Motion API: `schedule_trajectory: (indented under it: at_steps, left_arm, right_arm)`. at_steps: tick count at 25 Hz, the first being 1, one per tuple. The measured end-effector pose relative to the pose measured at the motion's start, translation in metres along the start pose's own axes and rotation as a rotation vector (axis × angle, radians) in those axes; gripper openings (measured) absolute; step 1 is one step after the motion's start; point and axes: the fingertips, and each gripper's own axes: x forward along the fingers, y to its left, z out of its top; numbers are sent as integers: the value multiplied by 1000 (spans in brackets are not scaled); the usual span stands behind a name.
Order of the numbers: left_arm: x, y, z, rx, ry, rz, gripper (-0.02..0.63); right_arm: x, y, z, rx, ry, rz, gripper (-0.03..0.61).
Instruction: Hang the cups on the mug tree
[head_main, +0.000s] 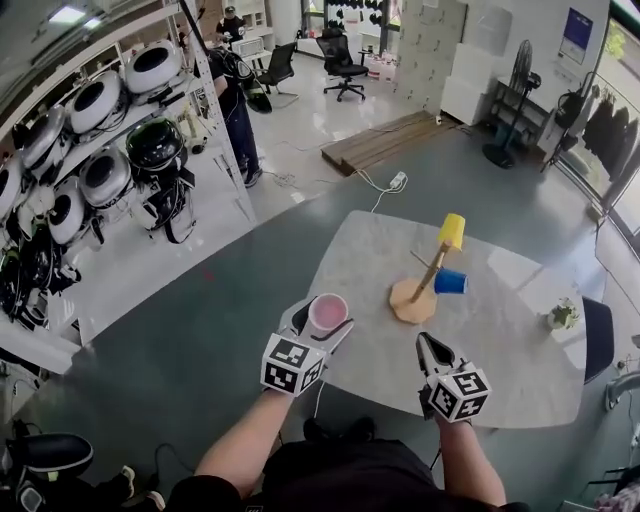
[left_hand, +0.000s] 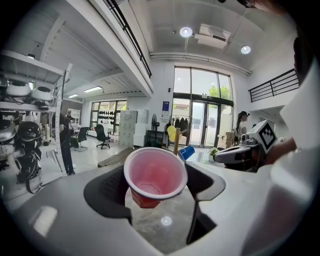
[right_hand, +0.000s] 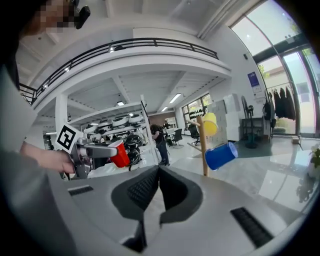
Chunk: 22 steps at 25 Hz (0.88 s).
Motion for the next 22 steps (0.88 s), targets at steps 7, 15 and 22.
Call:
schedule_trajectory:
  at_steps: [7,15,22]
  left_arm:
    - [30,-17,12,35,21,12,353]
    - [73,-6,26,79,52,-61,353]
    - [104,23,34,139,71,-230,353]
  right_arm:
    - [-19,-35,-17,55,3,10,12]
    - [-16,-61,-11,78,-5,-71,12]
    - [13,-54,1,100,-22,-232,12]
